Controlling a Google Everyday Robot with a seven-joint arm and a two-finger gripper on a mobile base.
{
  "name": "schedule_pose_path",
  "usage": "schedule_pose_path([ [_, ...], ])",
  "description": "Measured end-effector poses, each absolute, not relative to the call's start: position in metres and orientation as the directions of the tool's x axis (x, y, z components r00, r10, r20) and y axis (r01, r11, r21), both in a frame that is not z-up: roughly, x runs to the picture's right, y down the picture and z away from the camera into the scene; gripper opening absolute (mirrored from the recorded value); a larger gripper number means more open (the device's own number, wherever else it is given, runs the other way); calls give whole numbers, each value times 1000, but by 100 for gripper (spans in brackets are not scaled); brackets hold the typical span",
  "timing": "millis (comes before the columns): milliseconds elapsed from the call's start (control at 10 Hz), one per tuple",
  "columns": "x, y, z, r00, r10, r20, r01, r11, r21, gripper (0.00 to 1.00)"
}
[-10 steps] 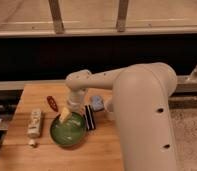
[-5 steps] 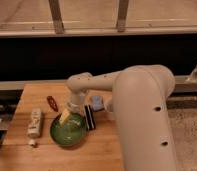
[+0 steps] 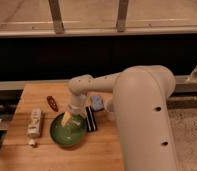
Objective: Pick up the ceramic bowl
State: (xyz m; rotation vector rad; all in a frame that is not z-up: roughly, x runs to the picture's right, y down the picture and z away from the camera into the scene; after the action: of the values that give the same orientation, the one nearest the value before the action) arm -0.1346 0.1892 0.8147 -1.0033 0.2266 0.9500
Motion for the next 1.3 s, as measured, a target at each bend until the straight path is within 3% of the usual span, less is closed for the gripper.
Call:
schedule_pose_path([
  [500,-126,193,811,588,576,-568,-771,186,-609,5],
  [900,-129,175,808,575,602,-555,-777,189,-600,0],
  [1300,-138,114,782,567,671,-477,-772,233,-591,0],
])
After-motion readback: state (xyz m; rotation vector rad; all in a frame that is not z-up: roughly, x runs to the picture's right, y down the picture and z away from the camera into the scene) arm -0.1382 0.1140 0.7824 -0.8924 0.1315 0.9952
